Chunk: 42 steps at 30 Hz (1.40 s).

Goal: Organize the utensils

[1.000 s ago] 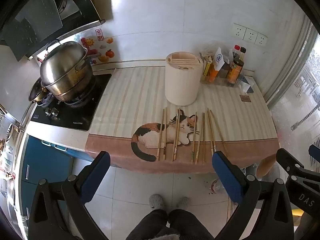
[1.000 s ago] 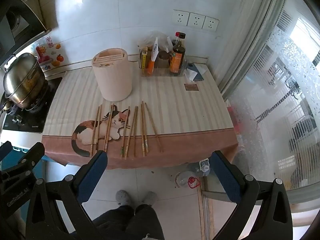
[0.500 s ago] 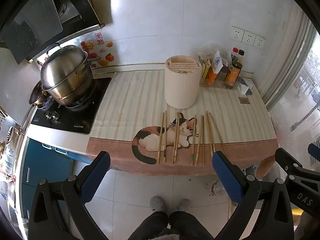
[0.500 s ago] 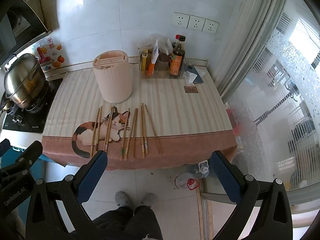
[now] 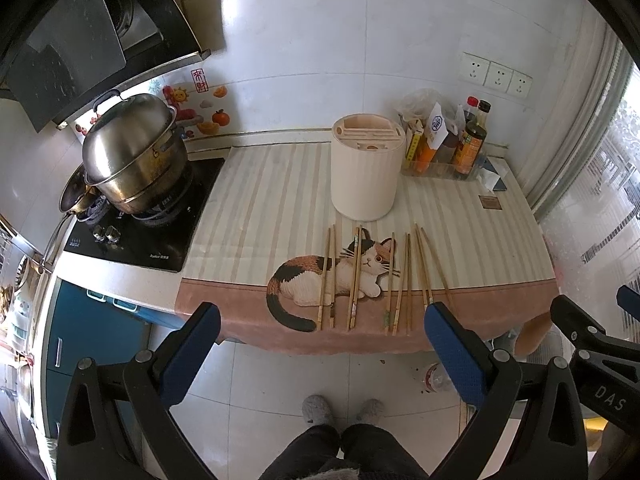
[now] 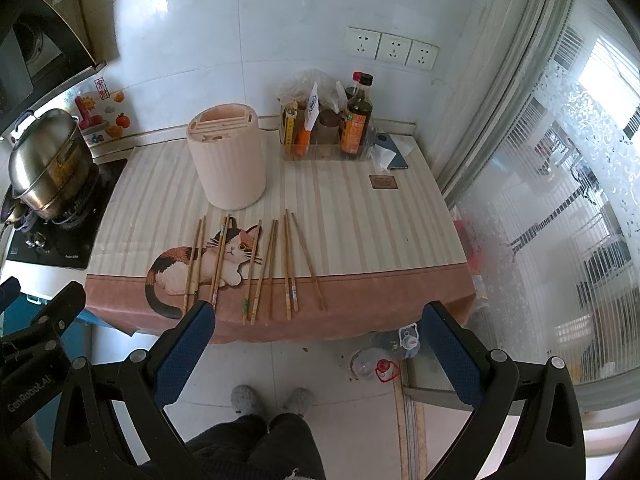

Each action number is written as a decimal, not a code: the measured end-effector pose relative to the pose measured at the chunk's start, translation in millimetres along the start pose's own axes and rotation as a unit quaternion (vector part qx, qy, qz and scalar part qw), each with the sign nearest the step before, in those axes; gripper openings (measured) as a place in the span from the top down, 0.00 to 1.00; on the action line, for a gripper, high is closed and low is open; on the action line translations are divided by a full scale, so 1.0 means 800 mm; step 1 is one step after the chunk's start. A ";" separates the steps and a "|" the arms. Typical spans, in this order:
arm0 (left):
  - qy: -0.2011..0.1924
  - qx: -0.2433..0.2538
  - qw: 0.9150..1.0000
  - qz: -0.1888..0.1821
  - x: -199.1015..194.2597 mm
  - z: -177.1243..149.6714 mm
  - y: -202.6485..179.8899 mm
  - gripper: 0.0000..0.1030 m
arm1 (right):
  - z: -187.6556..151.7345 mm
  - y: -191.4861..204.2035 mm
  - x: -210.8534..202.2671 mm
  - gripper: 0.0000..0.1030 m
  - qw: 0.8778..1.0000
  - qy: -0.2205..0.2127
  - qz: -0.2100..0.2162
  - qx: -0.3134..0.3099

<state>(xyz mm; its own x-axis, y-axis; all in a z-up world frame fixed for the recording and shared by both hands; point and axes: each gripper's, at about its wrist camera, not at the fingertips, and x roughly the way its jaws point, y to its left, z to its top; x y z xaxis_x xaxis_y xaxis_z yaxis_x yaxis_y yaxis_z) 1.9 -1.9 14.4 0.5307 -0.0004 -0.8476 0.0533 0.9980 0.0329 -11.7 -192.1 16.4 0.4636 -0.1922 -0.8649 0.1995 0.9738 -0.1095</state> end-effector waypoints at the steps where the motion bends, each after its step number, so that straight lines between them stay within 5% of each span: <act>1: 0.000 0.000 1.000 0.001 0.000 0.001 0.000 0.00 | 0.001 0.001 0.000 0.00 1.000 0.000 0.000 0.000; 42: -0.007 0.000 1.000 -0.003 -0.006 0.007 0.003 0.00 | 0.003 0.007 -0.016 0.00 1.000 -0.018 0.003 0.002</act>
<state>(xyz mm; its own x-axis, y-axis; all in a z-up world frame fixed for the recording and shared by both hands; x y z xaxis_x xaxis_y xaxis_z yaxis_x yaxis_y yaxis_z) 4.3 0.4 21.9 0.5416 -0.0076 -0.8406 0.0560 0.9981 0.0271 -14.5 -184.5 27.8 0.4954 -0.1915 -0.8473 0.1999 0.9744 -0.1033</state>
